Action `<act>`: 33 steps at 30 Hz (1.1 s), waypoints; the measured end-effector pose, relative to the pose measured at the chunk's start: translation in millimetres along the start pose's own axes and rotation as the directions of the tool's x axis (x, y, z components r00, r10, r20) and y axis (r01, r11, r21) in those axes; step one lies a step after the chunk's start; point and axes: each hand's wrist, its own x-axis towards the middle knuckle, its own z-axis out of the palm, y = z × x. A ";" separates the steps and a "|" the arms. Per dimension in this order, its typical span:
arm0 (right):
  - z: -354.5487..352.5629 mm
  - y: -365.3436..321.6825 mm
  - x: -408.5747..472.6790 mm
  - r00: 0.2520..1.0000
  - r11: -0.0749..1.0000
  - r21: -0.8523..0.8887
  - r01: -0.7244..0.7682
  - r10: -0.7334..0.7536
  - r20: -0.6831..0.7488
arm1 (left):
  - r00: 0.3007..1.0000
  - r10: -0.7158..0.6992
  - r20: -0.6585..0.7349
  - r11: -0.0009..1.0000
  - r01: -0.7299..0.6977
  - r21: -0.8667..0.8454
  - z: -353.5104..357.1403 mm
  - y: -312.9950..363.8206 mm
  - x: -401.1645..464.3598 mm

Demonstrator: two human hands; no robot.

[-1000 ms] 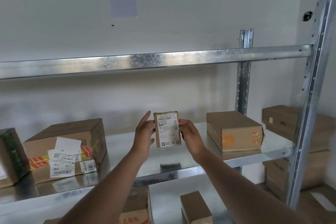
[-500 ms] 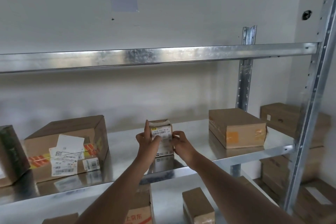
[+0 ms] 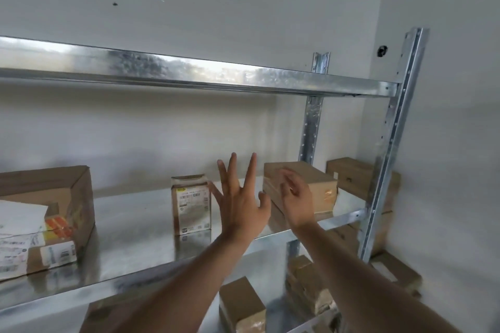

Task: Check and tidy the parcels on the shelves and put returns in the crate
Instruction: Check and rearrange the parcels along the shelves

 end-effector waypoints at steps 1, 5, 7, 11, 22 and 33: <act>-14.4 2.7 4.3 0.998 0.999 -0.030 0.023 -0.025 -0.065 | 0.999 0.030 0.019 0.999 -0.029 -0.030 7.8 6.0 -1.1; -75.4 35.5 30.0 0.971 0.998 -0.020 -0.057 0.051 -0.231 | 0.991 -0.027 0.131 0.967 0.059 -0.248 57.9 35.4 5.4; -100.8 59.0 46.5 0.967 0.993 -0.021 -0.116 0.108 -0.231 | 0.986 -0.121 0.112 0.907 0.156 -0.392 83.4 48.5 14.0; -138.6 106.3 72.8 0.958 0.964 0.041 -0.262 0.265 -0.109 | 0.900 -0.425 0.098 0.732 0.405 -0.547 123.8 67.7 30.5; -176.7 174.8 132.5 0.729 0.724 0.177 -0.667 0.584 0.356 | 0.542 -0.732 0.413 0.244 0.774 -0.584 179.0 72.5 49.4; -163.9 154.5 129.4 0.684 0.665 0.234 -0.709 0.569 0.457 | 0.577 -0.667 0.472 0.306 0.789 -0.532 131.1 110.4 53.2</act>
